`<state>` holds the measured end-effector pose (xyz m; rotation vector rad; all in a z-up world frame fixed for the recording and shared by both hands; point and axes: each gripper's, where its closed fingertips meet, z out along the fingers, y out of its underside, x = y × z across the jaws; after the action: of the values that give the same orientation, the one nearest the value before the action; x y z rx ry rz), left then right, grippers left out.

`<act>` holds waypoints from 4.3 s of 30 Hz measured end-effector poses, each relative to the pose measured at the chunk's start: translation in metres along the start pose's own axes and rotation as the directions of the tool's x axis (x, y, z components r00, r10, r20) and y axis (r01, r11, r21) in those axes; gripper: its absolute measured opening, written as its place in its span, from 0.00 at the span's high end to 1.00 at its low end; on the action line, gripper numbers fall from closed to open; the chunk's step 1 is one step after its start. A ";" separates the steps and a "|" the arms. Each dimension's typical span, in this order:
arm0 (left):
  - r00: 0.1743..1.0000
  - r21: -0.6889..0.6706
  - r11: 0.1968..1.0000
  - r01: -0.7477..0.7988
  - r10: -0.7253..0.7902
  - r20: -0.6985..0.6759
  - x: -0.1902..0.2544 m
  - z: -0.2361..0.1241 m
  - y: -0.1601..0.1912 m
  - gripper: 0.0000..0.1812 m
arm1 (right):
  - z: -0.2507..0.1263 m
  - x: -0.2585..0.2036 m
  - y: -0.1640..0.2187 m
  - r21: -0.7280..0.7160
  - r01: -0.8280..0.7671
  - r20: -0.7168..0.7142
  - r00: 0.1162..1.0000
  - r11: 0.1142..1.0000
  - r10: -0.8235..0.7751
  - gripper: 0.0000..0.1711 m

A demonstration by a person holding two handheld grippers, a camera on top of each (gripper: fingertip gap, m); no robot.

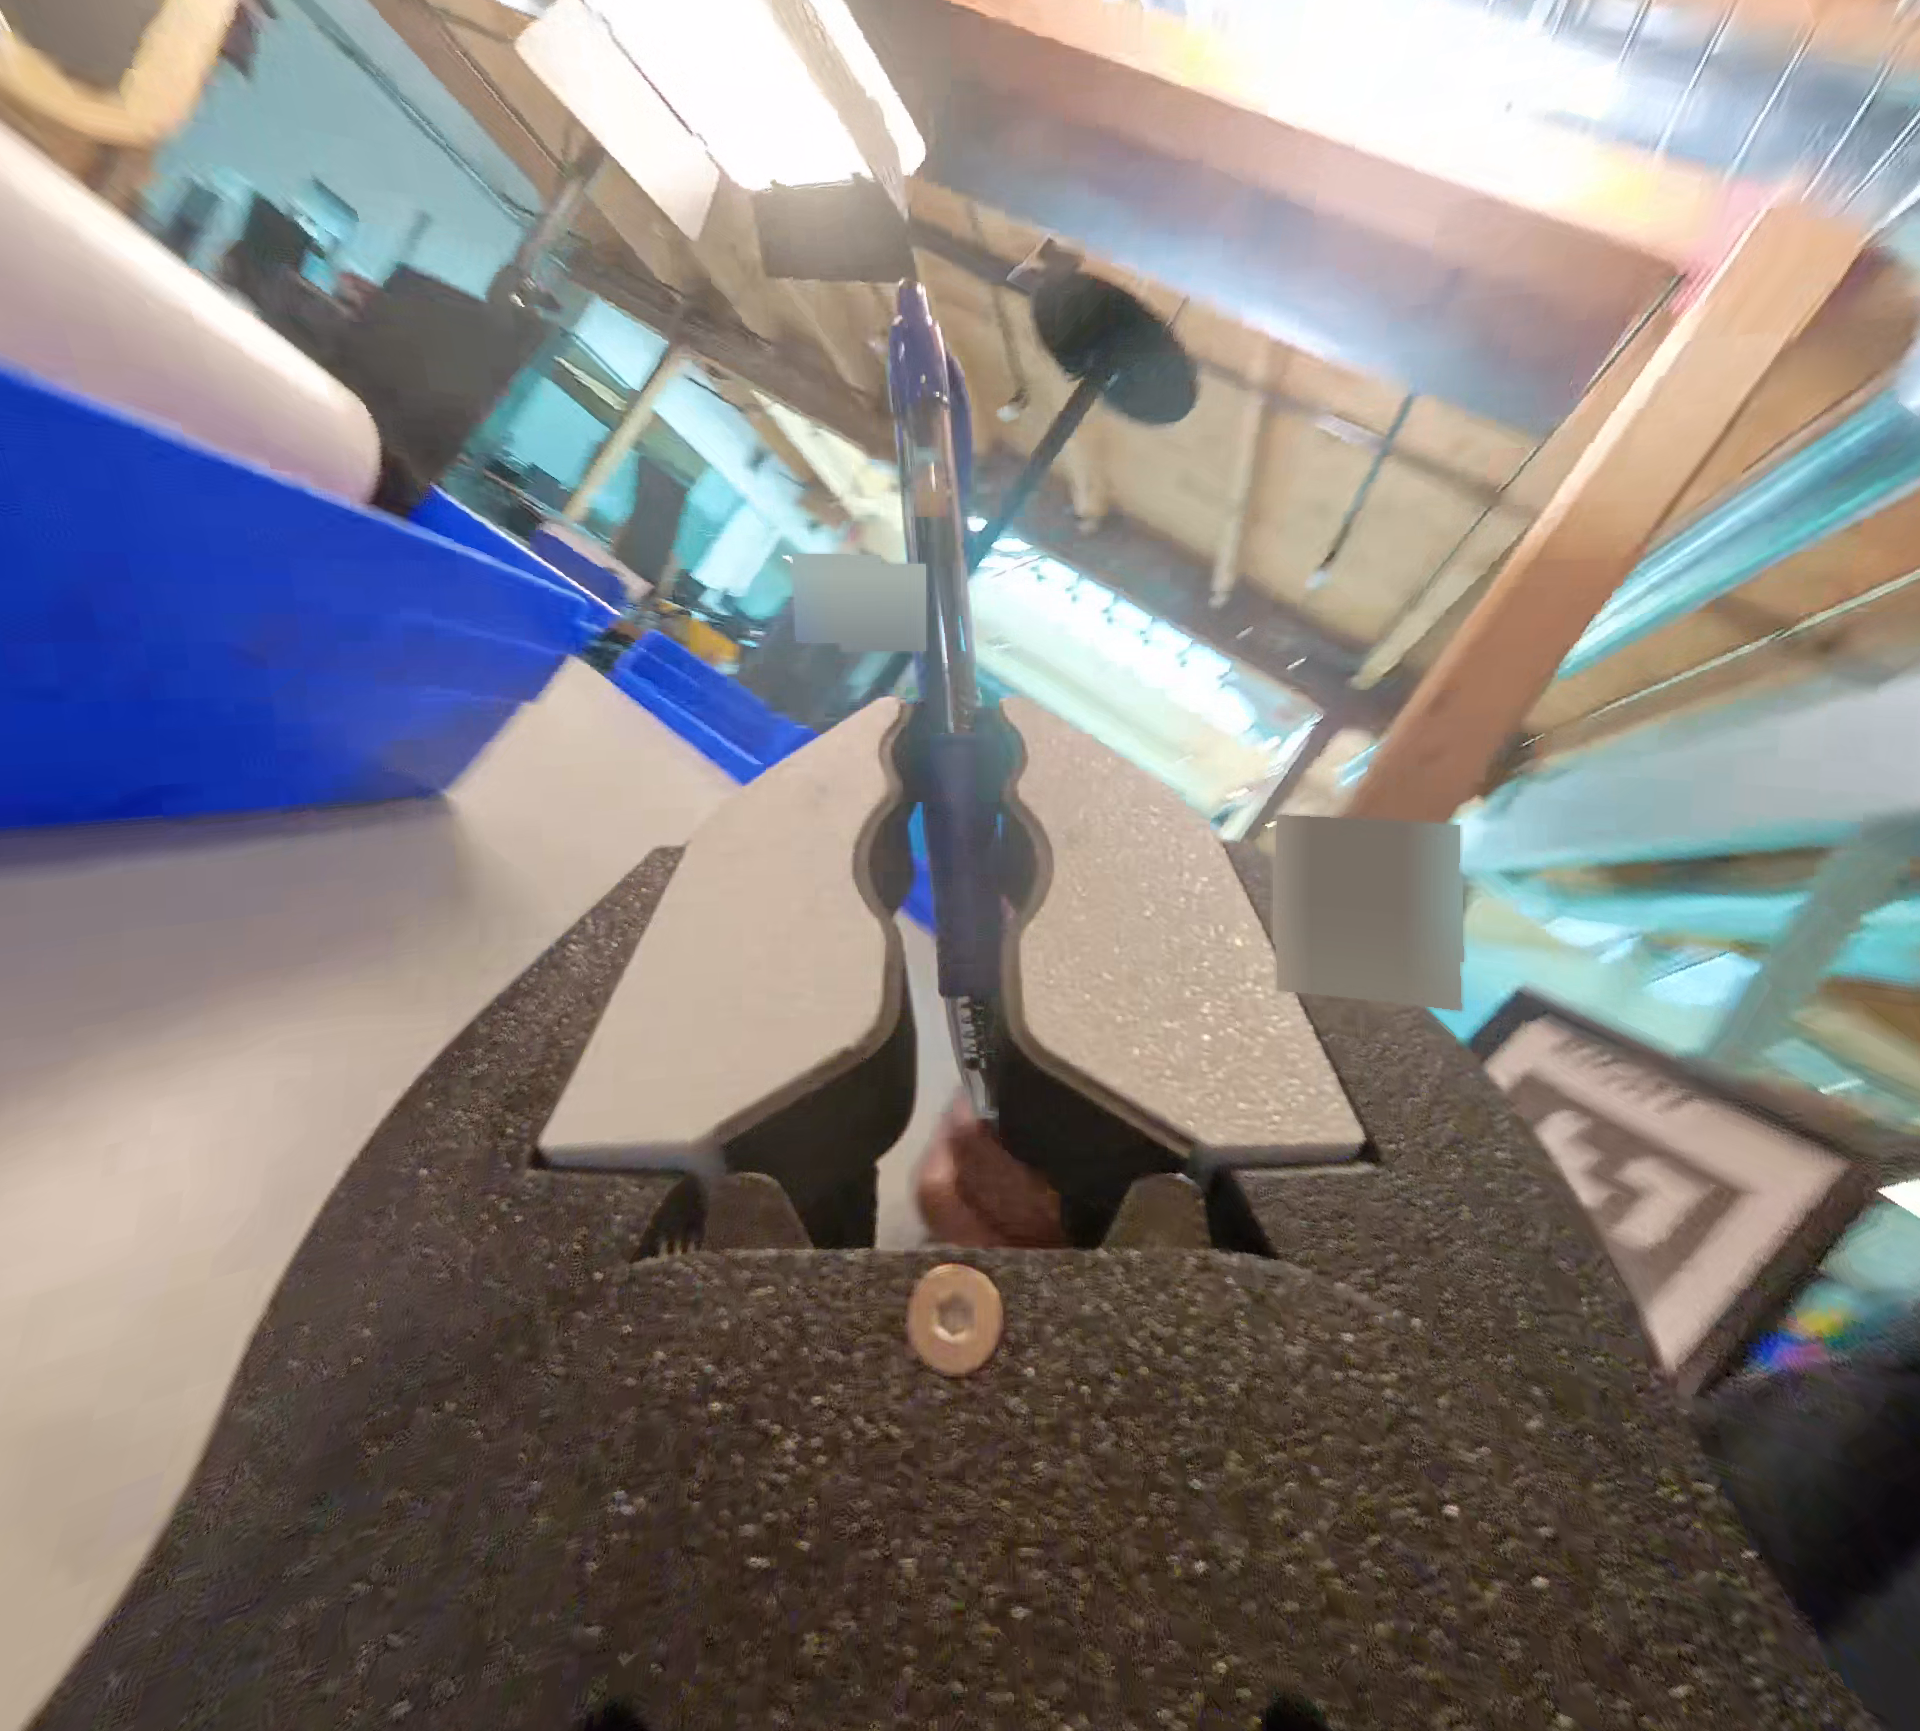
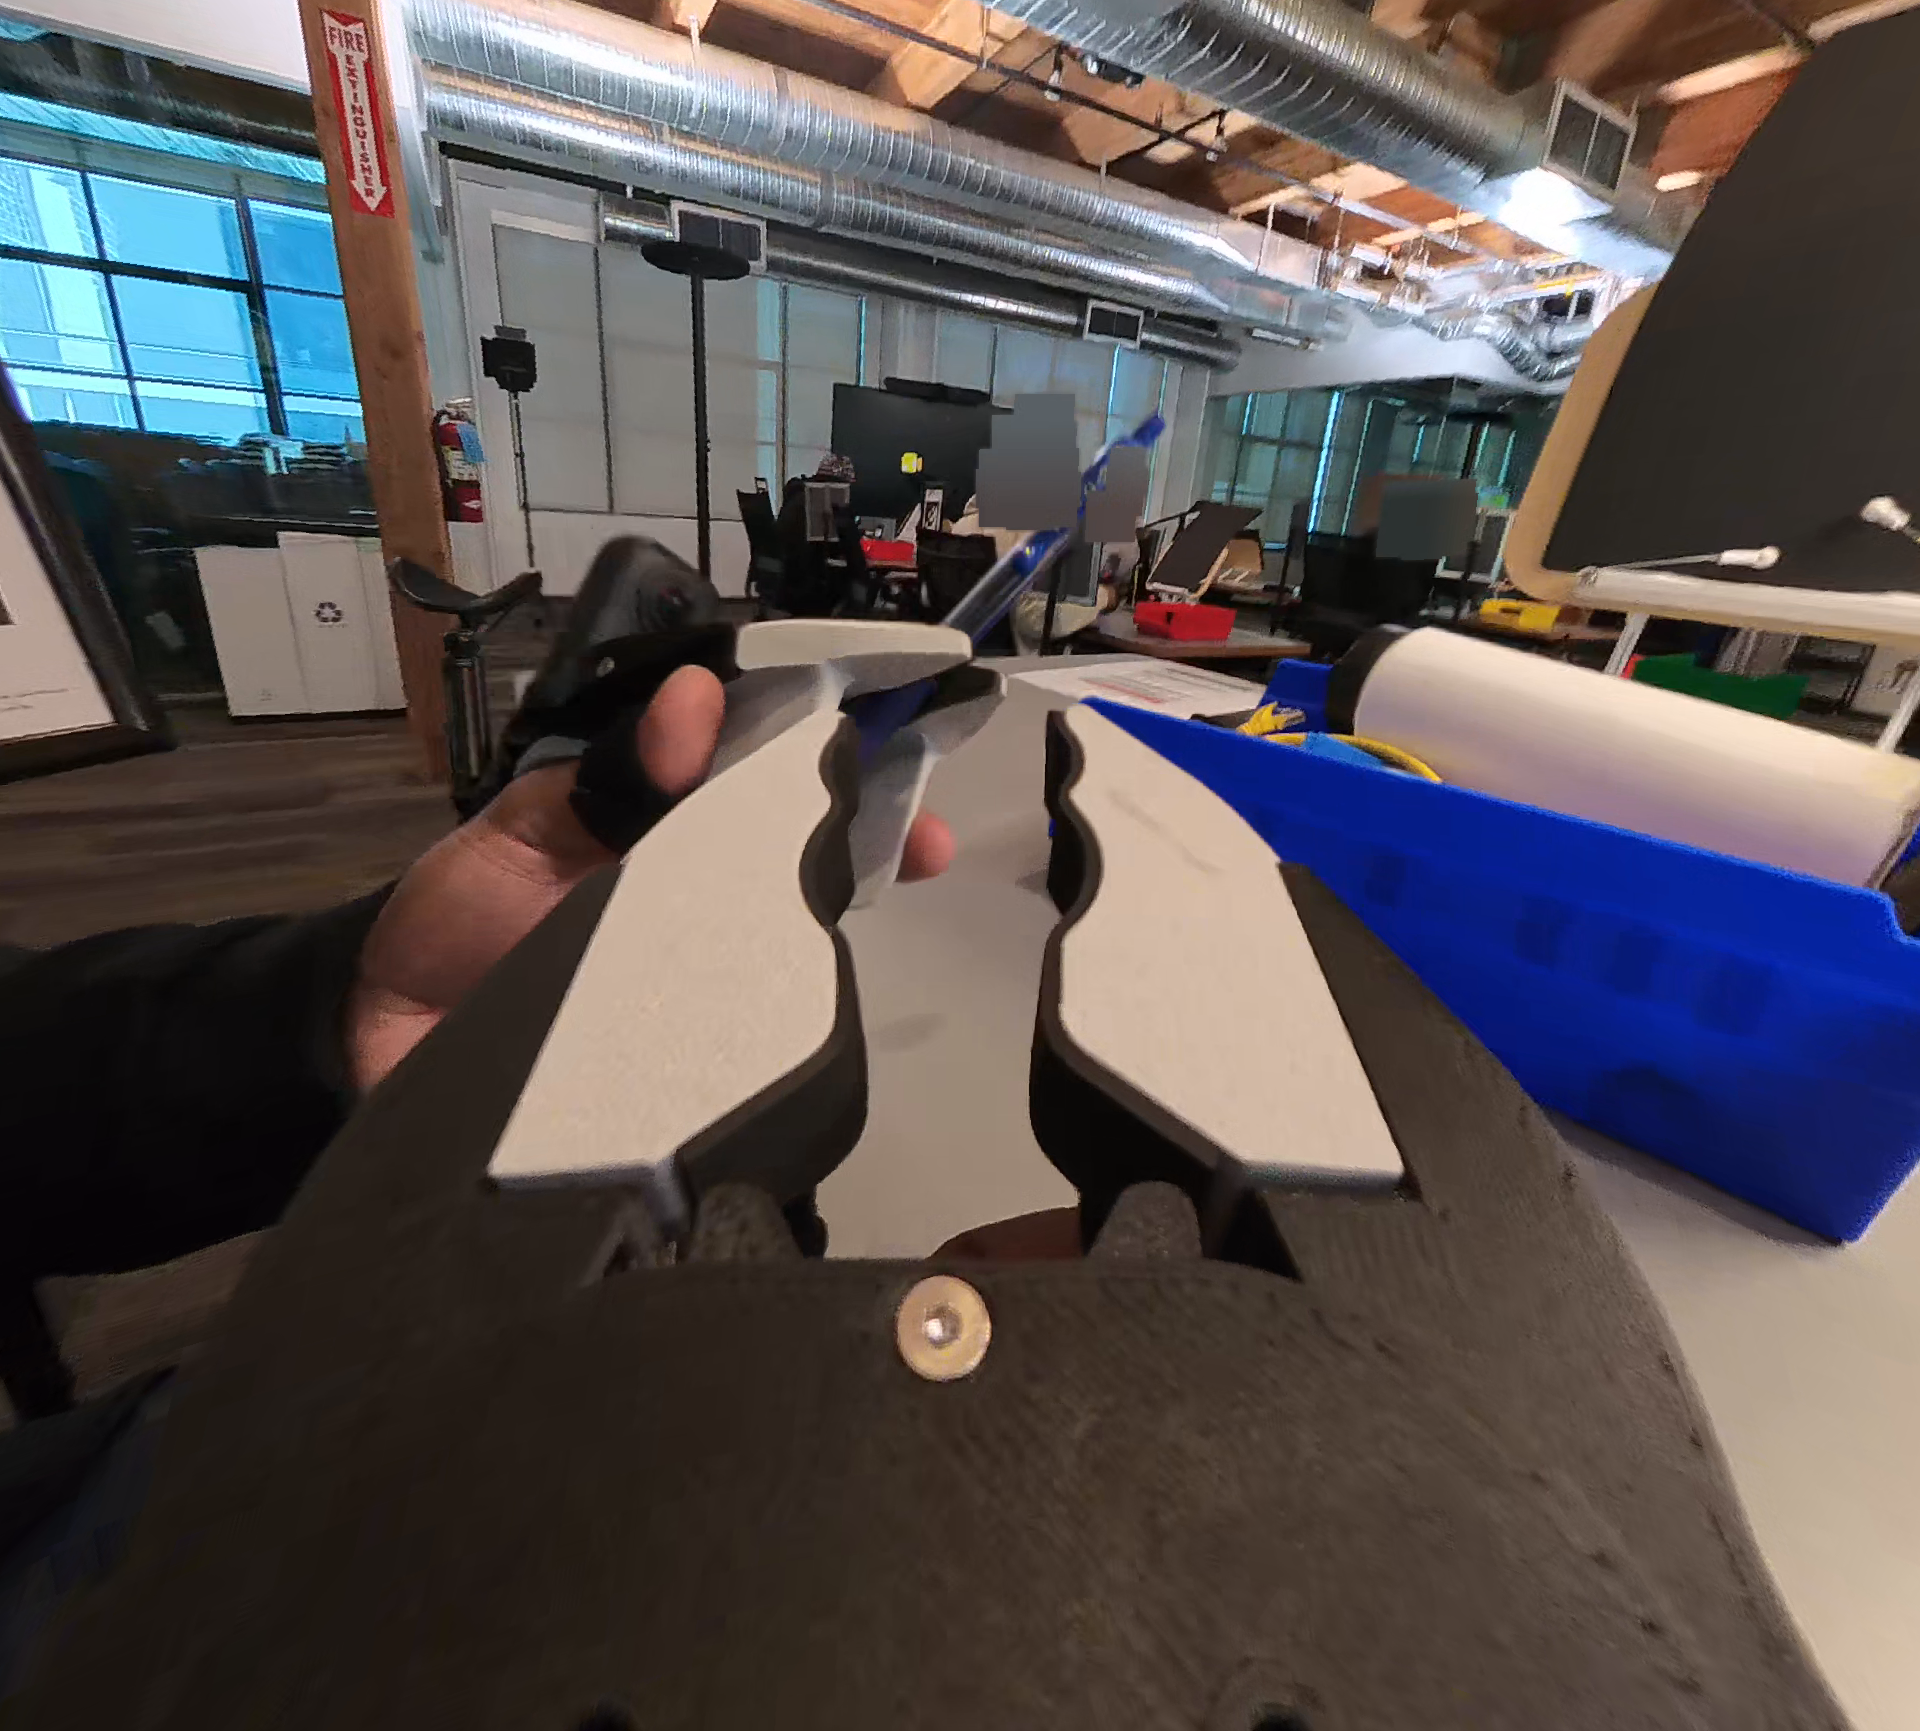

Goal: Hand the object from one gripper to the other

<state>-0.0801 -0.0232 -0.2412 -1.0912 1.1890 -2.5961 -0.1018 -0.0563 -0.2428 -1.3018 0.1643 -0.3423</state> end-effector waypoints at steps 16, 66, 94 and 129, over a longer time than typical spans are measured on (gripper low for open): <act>0.992 -0.325 0.940 0.101 -0.119 -0.038 0.020 -0.014 0.034 0.93 | 0.010 0.015 0.003 0.009 -0.174 0.013 0.985 0.985 0.174 0.92; 0.915 -0.026 0.923 0.384 -0.384 -0.124 0.019 -0.005 0.015 0.94 | 0.028 -0.029 0.027 -0.142 0.439 -0.036 0.893 0.887 -0.448 0.90; -0.253 -0.370 -0.330 -0.869 0.937 -0.241 -0.012 -0.040 0.008 0.72 | 0.022 -0.015 0.027 -0.297 -0.156 0.038 0.984 0.942 0.175 0.94; 0.943 0.117 0.941 0.317 -0.301 -0.140 0.032 -0.014 -0.018 0.97 | 0.019 -0.030 0.000 0.003 0.200 0.013 0.980 0.980 -0.200 0.82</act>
<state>-0.1093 -0.0127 -0.2168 -1.1934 0.9000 -2.9673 -0.1239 -0.0288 -0.2400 -1.3216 0.0208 -0.5048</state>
